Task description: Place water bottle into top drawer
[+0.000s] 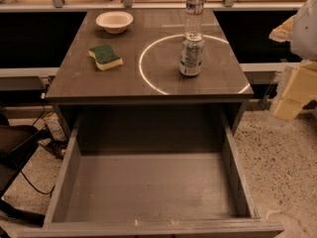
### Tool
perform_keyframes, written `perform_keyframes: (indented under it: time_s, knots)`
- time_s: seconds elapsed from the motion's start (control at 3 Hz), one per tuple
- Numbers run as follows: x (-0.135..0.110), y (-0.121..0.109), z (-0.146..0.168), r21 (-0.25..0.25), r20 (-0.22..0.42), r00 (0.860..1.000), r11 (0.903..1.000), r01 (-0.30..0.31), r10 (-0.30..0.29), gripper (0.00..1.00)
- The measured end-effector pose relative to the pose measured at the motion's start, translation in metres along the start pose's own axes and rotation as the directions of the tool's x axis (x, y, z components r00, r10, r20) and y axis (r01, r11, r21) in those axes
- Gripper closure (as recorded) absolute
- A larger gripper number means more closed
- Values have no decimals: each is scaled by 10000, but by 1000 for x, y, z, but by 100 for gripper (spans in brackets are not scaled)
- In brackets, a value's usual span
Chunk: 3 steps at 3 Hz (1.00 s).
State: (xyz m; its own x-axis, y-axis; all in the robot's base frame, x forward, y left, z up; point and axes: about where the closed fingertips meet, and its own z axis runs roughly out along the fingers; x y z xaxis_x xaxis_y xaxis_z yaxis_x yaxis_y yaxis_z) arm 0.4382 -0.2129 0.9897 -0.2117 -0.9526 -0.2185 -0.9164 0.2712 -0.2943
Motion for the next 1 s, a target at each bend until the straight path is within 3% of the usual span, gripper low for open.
perform_keyframes:
  time_s: [0.33, 0.67, 1.0]
  knots:
    - [0, 0, 0, 3, 2, 10000, 10000, 0, 0, 0]
    - [-3, -29, 3, 473, 515, 9982, 9984, -317, 293, 0]
    - [-3, -69, 0, 1371, 1901, 9795, 9861, -937, 666, 0]
